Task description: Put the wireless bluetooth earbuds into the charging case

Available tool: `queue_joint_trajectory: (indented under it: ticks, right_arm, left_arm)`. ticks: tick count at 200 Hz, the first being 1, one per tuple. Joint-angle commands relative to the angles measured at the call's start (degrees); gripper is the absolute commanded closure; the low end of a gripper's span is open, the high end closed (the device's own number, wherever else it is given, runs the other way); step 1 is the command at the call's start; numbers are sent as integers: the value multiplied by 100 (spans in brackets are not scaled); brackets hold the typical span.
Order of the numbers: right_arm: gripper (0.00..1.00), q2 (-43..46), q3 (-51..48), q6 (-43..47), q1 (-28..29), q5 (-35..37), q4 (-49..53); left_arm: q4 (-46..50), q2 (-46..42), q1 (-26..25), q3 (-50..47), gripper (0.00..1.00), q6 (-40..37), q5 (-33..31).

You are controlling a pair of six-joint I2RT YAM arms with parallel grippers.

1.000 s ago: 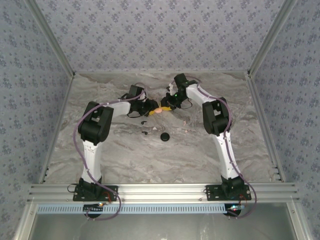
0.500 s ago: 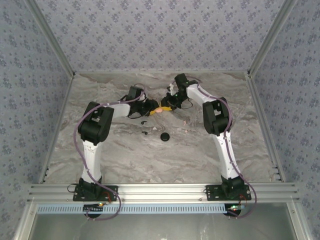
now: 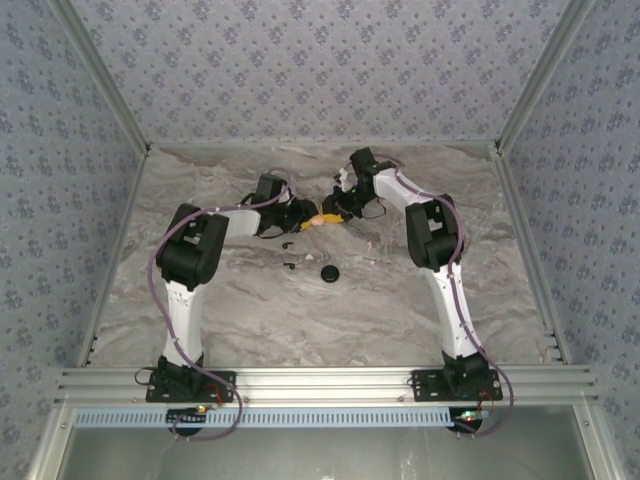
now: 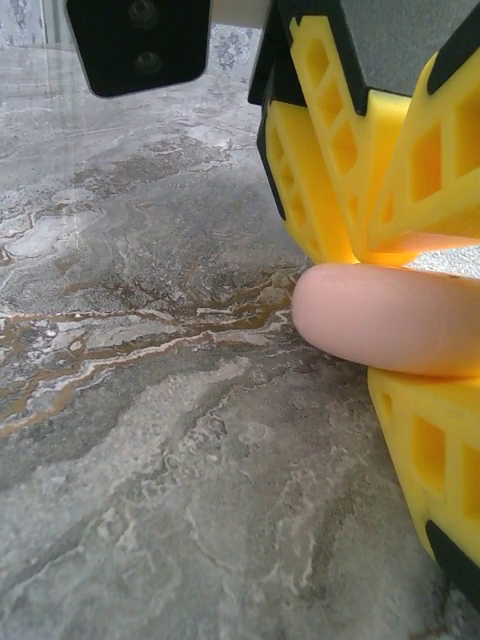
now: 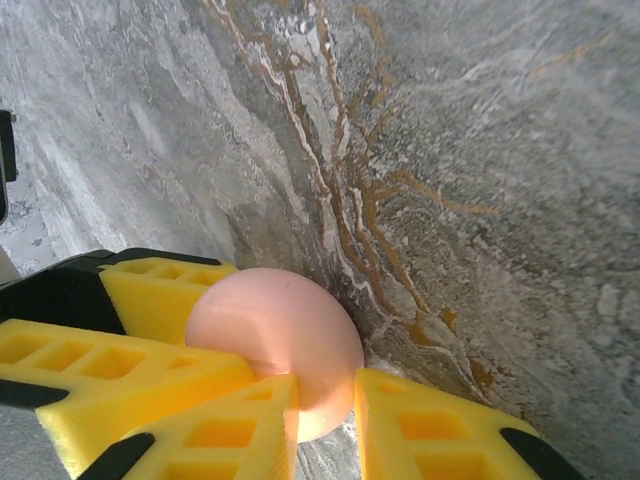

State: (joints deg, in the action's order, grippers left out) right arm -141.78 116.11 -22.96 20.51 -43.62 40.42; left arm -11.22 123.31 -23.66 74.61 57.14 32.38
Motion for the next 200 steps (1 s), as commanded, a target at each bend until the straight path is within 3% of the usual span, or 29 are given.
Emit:
queue_joint_trajectory:
  ticks: [1,40,75,148,200]
  right_arm:
    - [78,-25,-66,-82,21,-217,44]
    - [77,141,-254,-97,-17,-129,-44]
    - [68,735,-811,-60,-99,172,-273]
    - [49,2971,-2770,248,-568,209,-1368]
    - [47,4441,-3447,563,-820,-176,-1700]
  left_arm:
    - [-238,-79,-77,-69,67,73,119]
    - [-74,-129,-71,-100,77,-8,11]
    - [93,-412,-51,-226,86,-236,-120]
    - [362,-1594,120,-402,86,-1150,329]
    - [425,-2750,178,-413,88,-1801,764]
